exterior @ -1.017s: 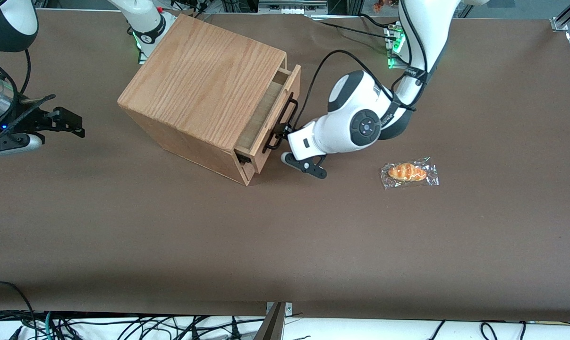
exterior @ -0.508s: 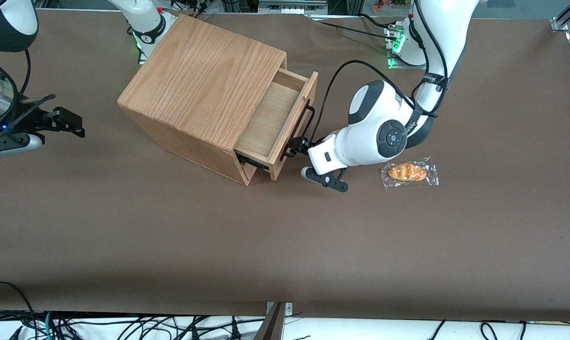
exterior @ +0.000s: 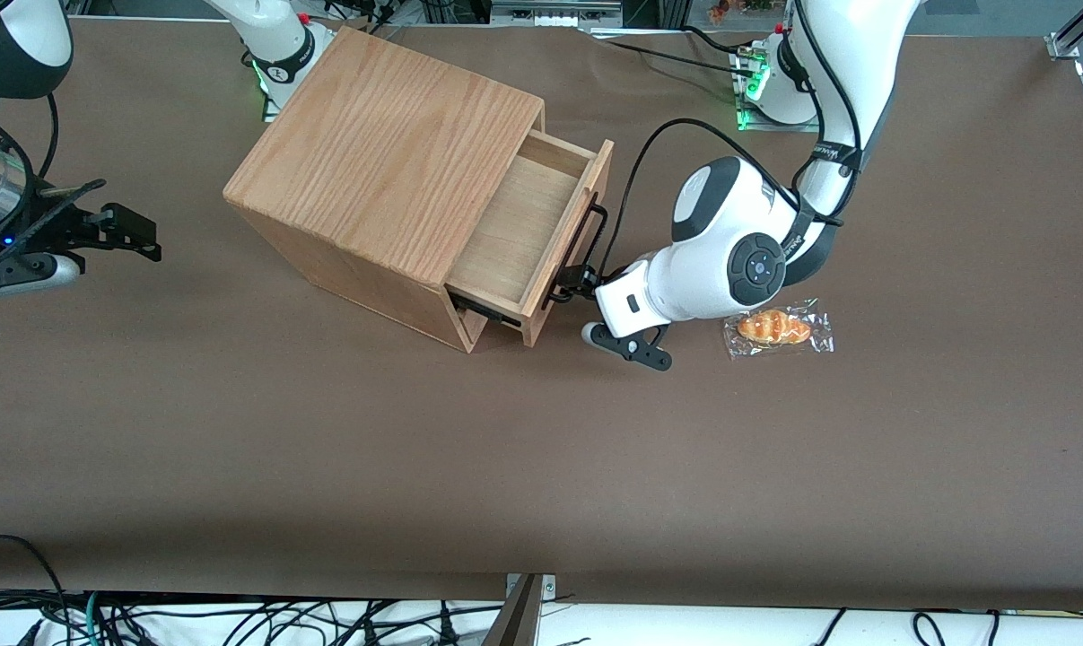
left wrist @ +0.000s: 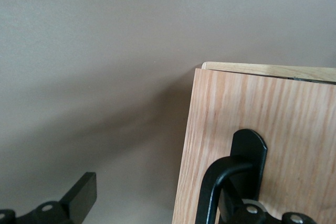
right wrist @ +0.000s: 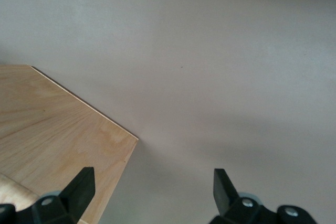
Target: Open top drawer with left arm
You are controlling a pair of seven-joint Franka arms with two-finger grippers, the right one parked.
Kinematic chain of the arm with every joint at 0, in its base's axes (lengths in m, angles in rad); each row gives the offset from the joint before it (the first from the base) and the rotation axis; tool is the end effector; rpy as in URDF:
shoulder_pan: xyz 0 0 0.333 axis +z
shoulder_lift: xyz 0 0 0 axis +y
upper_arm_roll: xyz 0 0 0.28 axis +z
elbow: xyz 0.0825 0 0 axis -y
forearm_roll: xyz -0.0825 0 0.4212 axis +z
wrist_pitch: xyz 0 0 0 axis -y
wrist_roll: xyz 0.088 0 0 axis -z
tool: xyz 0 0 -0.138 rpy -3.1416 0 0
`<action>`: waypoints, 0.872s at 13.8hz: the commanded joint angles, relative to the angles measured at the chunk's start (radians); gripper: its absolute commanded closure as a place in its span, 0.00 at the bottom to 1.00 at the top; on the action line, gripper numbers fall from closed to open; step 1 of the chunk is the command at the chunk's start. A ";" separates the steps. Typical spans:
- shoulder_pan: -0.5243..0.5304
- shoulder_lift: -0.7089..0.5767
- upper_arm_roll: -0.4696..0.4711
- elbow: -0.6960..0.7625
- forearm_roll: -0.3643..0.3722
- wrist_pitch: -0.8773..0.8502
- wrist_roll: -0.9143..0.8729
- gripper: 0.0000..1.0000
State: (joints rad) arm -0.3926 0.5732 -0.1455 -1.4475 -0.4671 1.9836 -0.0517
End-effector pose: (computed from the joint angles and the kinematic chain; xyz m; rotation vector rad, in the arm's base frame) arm 0.6078 -0.3953 0.2891 2.6364 -0.3523 -0.2423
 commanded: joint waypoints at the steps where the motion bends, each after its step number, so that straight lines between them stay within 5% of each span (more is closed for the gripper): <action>1: 0.035 0.008 0.006 0.019 0.042 -0.002 0.012 0.00; 12: 0.049 0.007 0.003 0.022 0.071 -0.002 0.010 0.00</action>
State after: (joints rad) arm -0.3790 0.5731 -0.1545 -1.4472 -0.4587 1.9804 -0.0505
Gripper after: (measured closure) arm 0.000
